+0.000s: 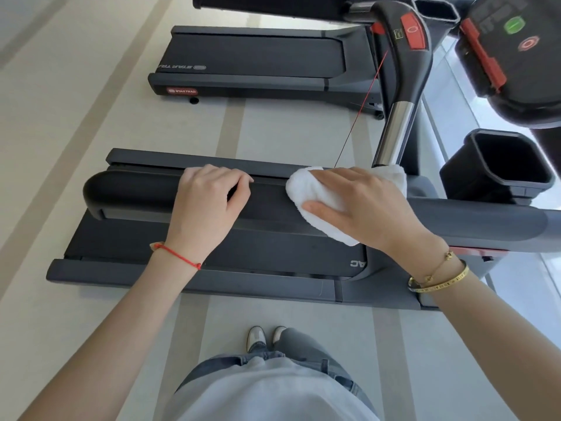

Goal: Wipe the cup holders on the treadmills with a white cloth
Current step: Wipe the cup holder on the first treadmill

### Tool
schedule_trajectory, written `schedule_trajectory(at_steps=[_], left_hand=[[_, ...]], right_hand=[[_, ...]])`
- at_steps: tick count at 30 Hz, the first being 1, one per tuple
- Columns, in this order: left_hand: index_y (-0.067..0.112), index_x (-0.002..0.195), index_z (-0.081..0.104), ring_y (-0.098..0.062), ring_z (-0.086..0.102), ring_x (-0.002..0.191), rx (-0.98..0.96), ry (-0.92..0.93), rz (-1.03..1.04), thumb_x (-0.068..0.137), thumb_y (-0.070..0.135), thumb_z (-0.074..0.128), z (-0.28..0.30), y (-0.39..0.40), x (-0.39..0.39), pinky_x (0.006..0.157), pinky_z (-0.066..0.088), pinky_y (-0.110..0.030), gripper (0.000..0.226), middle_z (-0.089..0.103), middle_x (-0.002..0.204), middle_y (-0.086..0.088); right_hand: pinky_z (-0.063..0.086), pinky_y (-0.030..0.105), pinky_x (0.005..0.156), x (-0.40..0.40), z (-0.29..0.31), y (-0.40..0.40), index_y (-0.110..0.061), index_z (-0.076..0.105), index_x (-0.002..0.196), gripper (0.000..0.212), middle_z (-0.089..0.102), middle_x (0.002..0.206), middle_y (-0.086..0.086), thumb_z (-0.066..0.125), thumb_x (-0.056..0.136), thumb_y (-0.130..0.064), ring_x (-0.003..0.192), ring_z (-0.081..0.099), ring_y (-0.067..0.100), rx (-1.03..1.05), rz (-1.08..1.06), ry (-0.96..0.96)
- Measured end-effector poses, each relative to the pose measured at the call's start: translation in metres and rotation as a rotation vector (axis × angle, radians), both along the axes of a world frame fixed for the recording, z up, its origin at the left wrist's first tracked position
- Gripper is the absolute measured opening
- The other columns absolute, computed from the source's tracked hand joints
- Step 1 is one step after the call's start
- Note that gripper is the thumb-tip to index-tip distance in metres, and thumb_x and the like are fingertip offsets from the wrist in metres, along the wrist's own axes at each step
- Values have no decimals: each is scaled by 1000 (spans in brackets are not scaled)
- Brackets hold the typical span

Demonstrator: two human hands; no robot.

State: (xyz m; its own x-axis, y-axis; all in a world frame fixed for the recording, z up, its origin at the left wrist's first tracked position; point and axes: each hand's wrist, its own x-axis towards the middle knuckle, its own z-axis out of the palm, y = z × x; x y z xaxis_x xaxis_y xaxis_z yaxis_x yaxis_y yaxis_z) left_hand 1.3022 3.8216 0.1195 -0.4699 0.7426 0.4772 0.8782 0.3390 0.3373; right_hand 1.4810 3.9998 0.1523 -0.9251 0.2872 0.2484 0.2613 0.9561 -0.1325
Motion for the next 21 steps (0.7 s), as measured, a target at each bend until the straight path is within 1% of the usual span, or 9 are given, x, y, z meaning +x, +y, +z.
schedule_trajectory(at_steps=[2, 4, 7, 9, 11, 14, 18, 21], left_hand=[[17, 93, 74, -23, 65, 82, -14, 4, 7, 101, 23, 45, 0, 1, -1, 85, 44, -42, 31, 73, 84, 5], [18, 94, 74, -22, 65, 82, -19, -1, 13, 102, 25, 43, 1, 1, -1, 85, 43, -40, 33, 73, 82, 5], [18, 95, 74, -21, 63, 79, -27, 3, 26, 103, 25, 42, 1, 2, -1, 85, 43, -38, 34, 71, 79, 5], [18, 94, 74, -21, 63, 78, -31, 6, 34, 103, 25, 41, 0, 2, -1, 85, 43, -38, 35, 71, 78, 5], [18, 93, 74, -21, 62, 76, -21, 6, 40, 103, 24, 42, -1, 3, 0, 85, 43, -38, 34, 71, 78, 5], [18, 93, 73, -20, 61, 75, -12, 8, 43, 101, 23, 43, -1, 3, -1, 85, 43, -38, 32, 70, 77, 6], [18, 91, 73, -20, 59, 73, -36, 0, 34, 99, 28, 42, -1, 2, -4, 83, 42, -37, 34, 70, 76, 6], [16, 85, 72, -20, 59, 73, -2, -33, 62, 96, 34, 46, 1, -4, -11, 80, 43, -37, 33, 70, 76, 5]], right_hand=[[42, 32, 63, 2, -2, 13, -23, 65, 111, 55, 69, 88, -2, 40, 90, -67, 76, 61, 25, 108, -3, -1], [37, 30, 60, 0, -1, 21, -22, 64, 109, 59, 66, 82, -1, 36, 89, -70, 71, 57, 25, 149, 12, -35], [40, 33, 63, -6, -2, 19, -21, 58, 118, 67, 65, 81, 0, 23, 91, -71, 71, 56, 25, 164, 48, -88], [44, 34, 62, -8, -4, 15, -21, 53, 123, 69, 65, 84, 0, 18, 91, -71, 72, 59, 25, 131, 53, -80], [42, 32, 55, -9, -7, 10, -20, 50, 124, 69, 65, 86, 0, 18, 91, -71, 70, 61, 26, 128, 47, -57], [34, 29, 46, -16, -10, 0, -18, 52, 119, 68, 61, 78, 1, 19, 92, -71, 62, 59, 26, 171, 13, -31], [31, 31, 46, -33, -18, -17, -16, 58, 113, 67, 55, 69, 1, 24, 94, -71, 57, 52, 23, 229, 20, 41], [28, 31, 47, -47, -24, -29, -16, 61, 109, 67, 53, 68, 1, 26, 94, -71, 55, 50, 22, 260, 17, 103]])
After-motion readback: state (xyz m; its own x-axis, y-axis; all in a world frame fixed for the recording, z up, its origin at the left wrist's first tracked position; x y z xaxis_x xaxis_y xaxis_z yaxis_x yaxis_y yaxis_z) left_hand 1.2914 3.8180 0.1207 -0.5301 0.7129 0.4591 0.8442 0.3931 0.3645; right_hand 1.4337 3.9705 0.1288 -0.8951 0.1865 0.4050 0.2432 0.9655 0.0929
